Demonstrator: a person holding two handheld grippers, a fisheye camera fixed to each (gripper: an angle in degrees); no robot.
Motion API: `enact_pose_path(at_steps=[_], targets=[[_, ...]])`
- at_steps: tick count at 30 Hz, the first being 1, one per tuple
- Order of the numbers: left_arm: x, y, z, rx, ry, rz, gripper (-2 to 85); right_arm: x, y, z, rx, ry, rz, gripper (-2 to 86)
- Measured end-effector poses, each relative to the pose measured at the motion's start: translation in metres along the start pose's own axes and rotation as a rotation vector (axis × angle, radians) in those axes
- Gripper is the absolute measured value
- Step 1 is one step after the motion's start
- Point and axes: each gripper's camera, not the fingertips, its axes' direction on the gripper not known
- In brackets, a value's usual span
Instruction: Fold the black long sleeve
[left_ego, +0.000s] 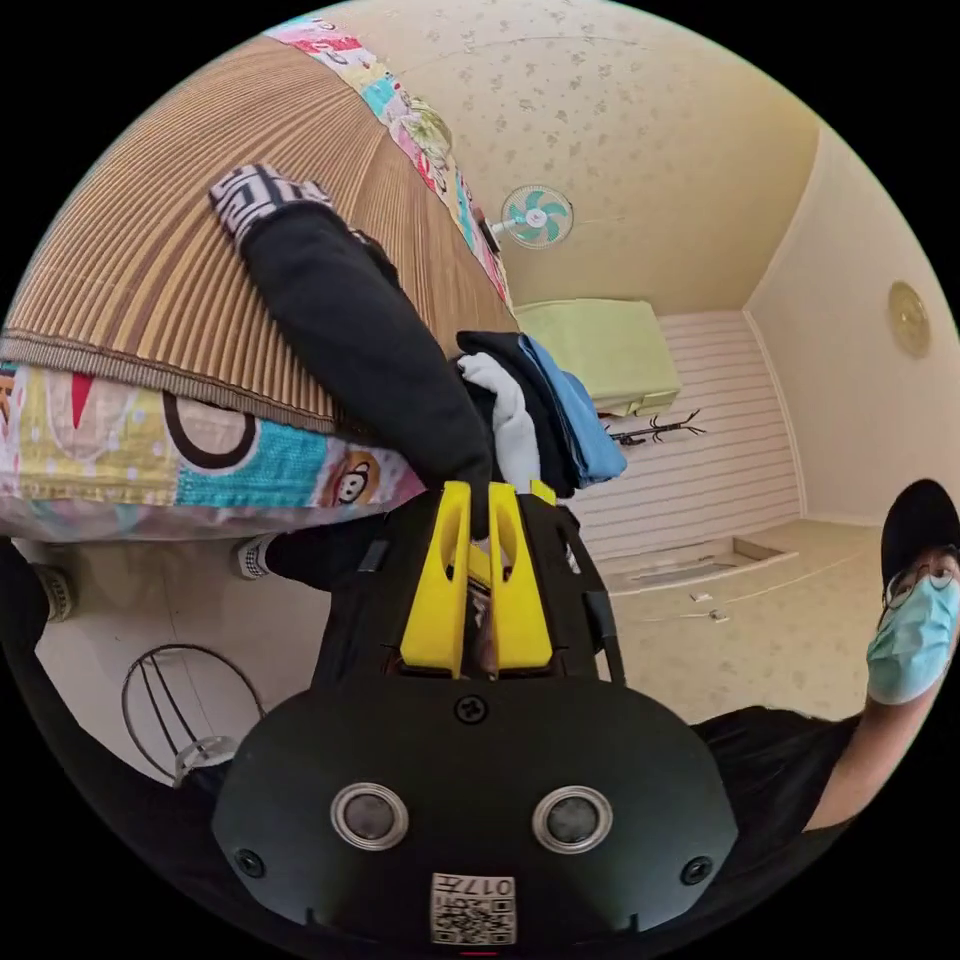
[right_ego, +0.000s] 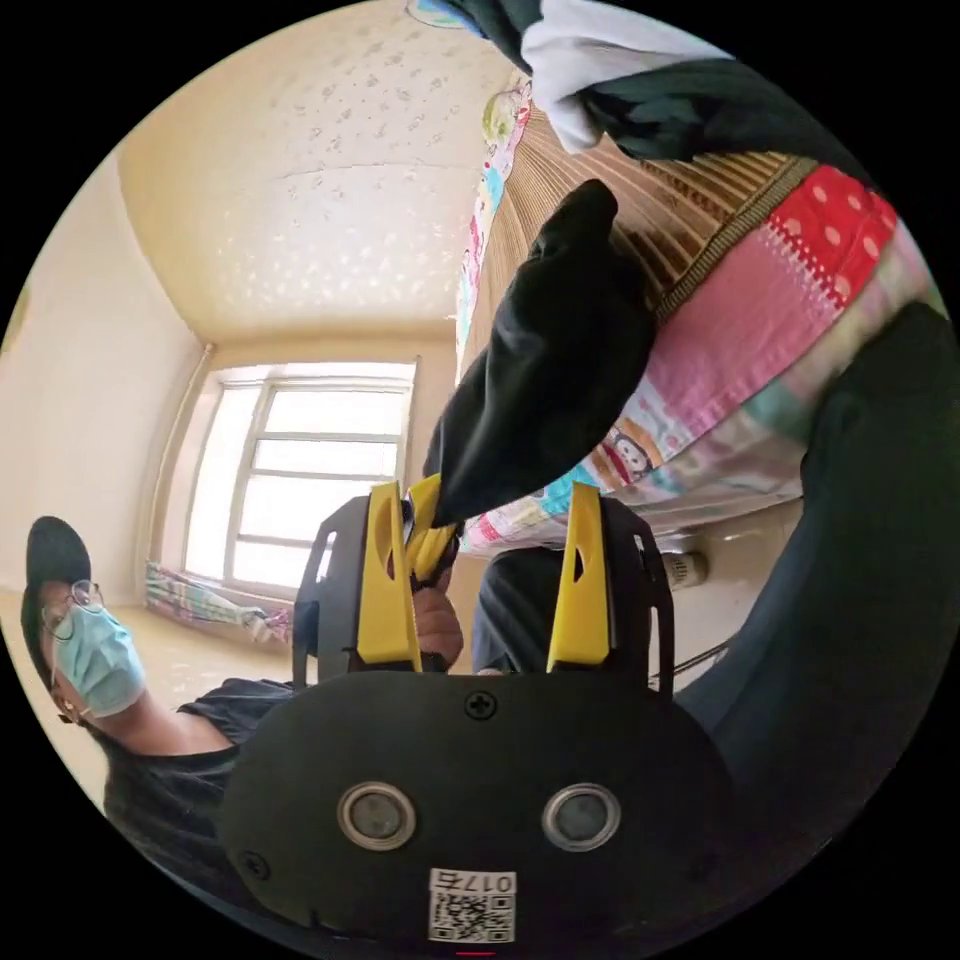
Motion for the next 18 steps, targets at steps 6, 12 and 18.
enact_pose_path(at_steps=[6, 12, 18], targets=[[0.075, 0.044, -0.024, -0.011, -0.172, 0.354, 3.5, -0.046, -0.032, 0.000, -0.041, -0.156, -0.242, 4.3], [0.083, 0.068, -0.044, 0.003, -0.247, 0.422, 5.0, -0.246, -0.084, -0.017, -0.112, 0.239, -0.808, 1.7], [0.062, 0.076, -0.042, -0.048, -0.220, 0.340, 5.7, -0.383, -0.126, -0.099, 0.106, 0.516, -0.968, 1.8]])
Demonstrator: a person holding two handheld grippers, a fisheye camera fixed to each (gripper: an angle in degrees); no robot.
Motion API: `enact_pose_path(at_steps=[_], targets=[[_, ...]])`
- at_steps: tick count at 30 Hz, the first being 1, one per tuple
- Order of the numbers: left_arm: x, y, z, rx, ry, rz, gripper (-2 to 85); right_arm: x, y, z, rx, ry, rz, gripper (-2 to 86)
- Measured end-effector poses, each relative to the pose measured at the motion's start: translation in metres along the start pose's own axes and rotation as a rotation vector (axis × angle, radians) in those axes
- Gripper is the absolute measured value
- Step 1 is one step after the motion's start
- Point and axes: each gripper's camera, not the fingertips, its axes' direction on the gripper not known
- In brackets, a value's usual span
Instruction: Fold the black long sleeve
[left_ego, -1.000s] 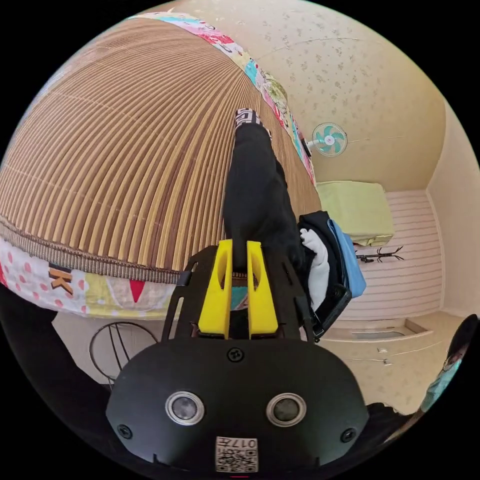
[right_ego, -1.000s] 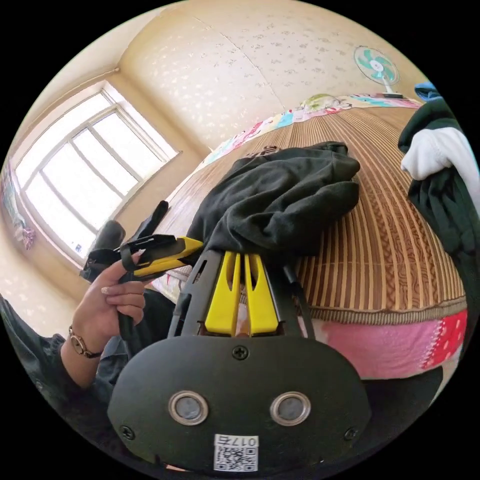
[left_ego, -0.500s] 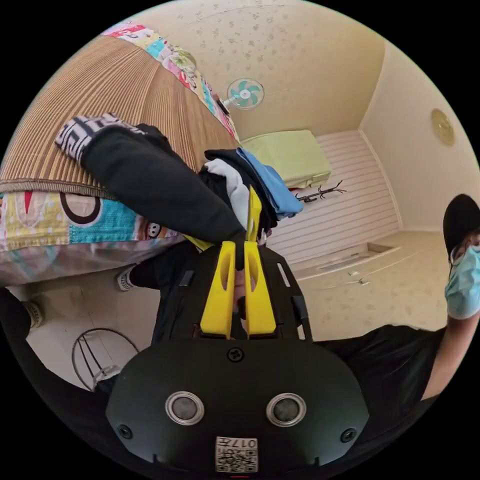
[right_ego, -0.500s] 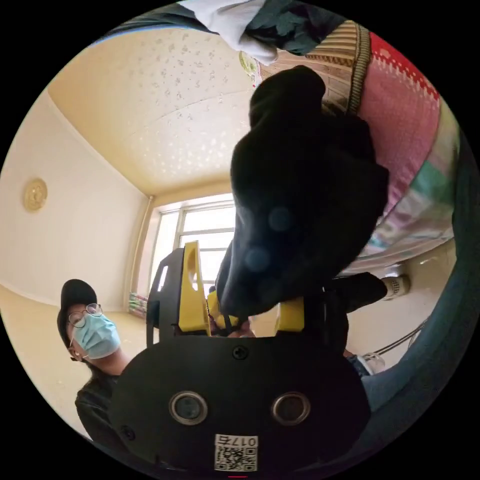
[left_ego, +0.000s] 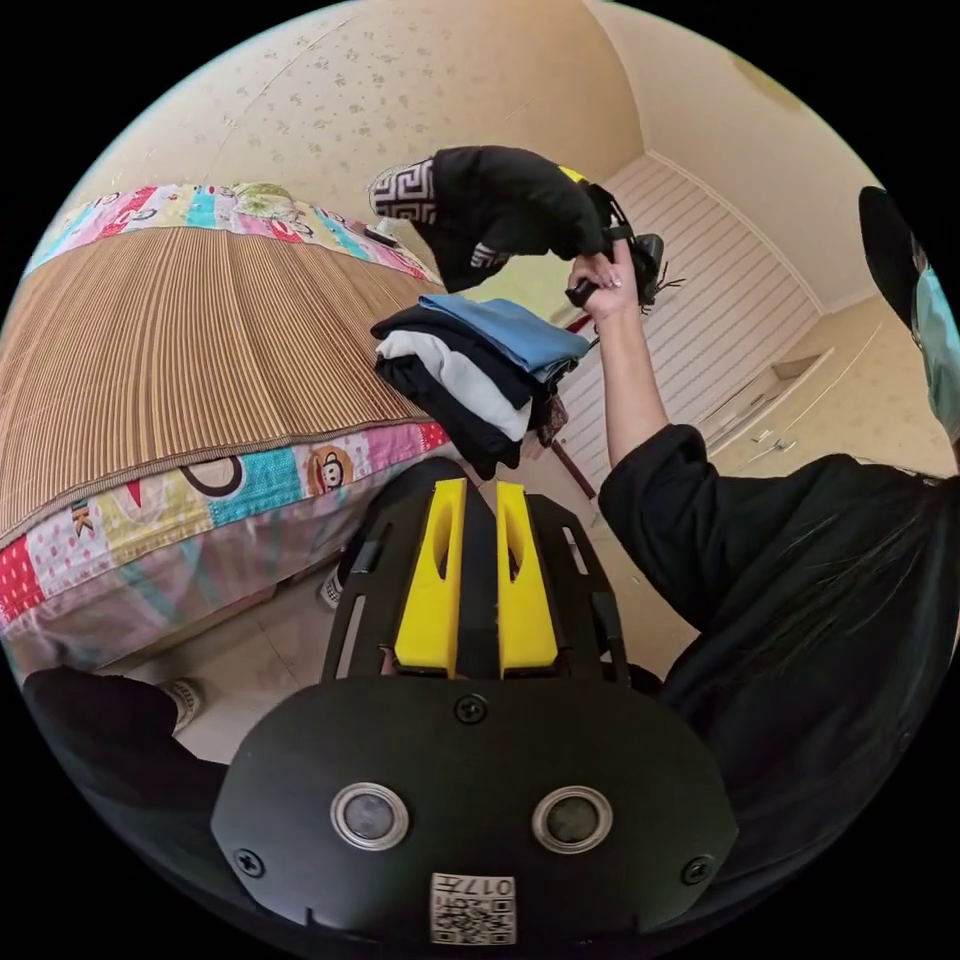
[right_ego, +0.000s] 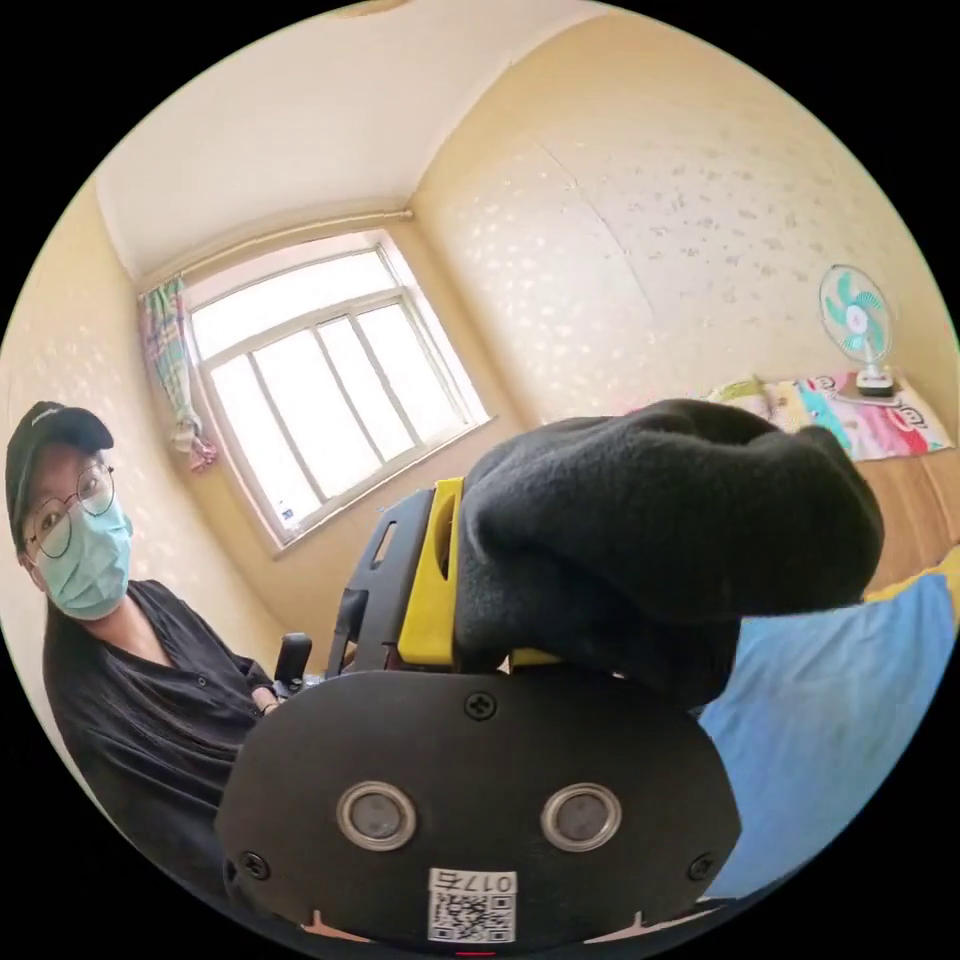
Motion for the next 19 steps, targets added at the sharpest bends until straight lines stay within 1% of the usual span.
enact_pose_path(at_steps=[1, 2, 3, 4, 5, 6, 7, 8, 10, 11, 13, 14, 15, 16, 17, 18, 19], targets=[[-0.005, 0.002, 0.001, -0.001, 0.000, -0.022, 5.7, 0.020, -0.003, -0.021, 0.031, 0.066, 0.089, 1.9], [-0.008, 0.002, 0.001, -0.002, 0.000, -0.035, 5.6, 0.031, -0.001, -0.031, 0.045, 0.090, 0.141, 2.0], [-0.014, 0.004, 0.001, -0.002, 0.003, -0.064, 5.6, 0.056, 0.011, -0.049, 0.064, 0.128, 0.267, 2.3], [-0.021, 0.005, 0.000, 0.002, 0.012, -0.094, 5.6, 0.083, 0.033, -0.066, 0.069, 0.166, 0.421, 2.6], [-0.025, 0.005, 0.000, 0.003, 0.018, -0.109, 5.6, 0.095, 0.047, -0.074, 0.069, 0.192, 0.501, 2.9], [-0.032, 0.007, -0.002, 0.007, 0.029, -0.135, 5.5, 0.114, 0.082, -0.090, 0.074, 0.259, 0.643, 3.4], [-0.039, 0.008, -0.005, 0.009, 0.035, -0.158, 5.3, 0.118, 0.117, -0.103, 0.090, 0.316, 0.697, 4.2], [-0.042, 0.009, -0.007, 0.012, 0.035, -0.168, 5.2, 0.114, 0.134, -0.108, 0.111, 0.329, 0.685, 4.5], [-0.054, 0.015, -0.017, 0.041, 0.002, -0.210, 4.6, 0.075, 0.203, -0.118, 0.307, 0.322, 0.578, 3.8], [-0.057, 0.016, -0.020, 0.048, -0.009, -0.219, 4.5, 0.062, 0.219, -0.116, 0.360, 0.339, 0.571, 3.5], [-0.070, 0.019, -0.029, 0.061, -0.043, -0.246, 4.2, 0.009, 0.274, -0.085, 0.501, 0.496, 0.576, 2.4], [-0.073, 0.020, -0.031, 0.060, -0.049, -0.254, 4.2, -0.003, 0.284, -0.071, 0.519, 0.540, 0.567, 2.2], [-0.078, 0.020, -0.037, 0.064, -0.060, -0.267, 4.2, -0.026, 0.297, -0.035, 0.524, 0.603, 0.526, 1.7], [-0.081, 0.022, -0.043, 0.079, -0.076, -0.276, 4.1, -0.039, 0.300, 0.010, 0.476, 0.611, 0.465, 1.3], [-0.082, 0.023, -0.047, 0.088, -0.085, -0.280, 4.1, -0.041, 0.298, 0.035, 0.425, 0.585, 0.443, 1.1], [-0.083, 0.026, -0.054, 0.108, -0.106, -0.281, 4.0, -0.039, 0.286, 0.091, 0.248, 0.469, 0.414, 0.9], [-0.083, 0.029, -0.062, 0.124, -0.132, -0.276, 3.7, -0.035, 0.270, 0.155, 0.003, 0.331, 0.370, 0.7]])
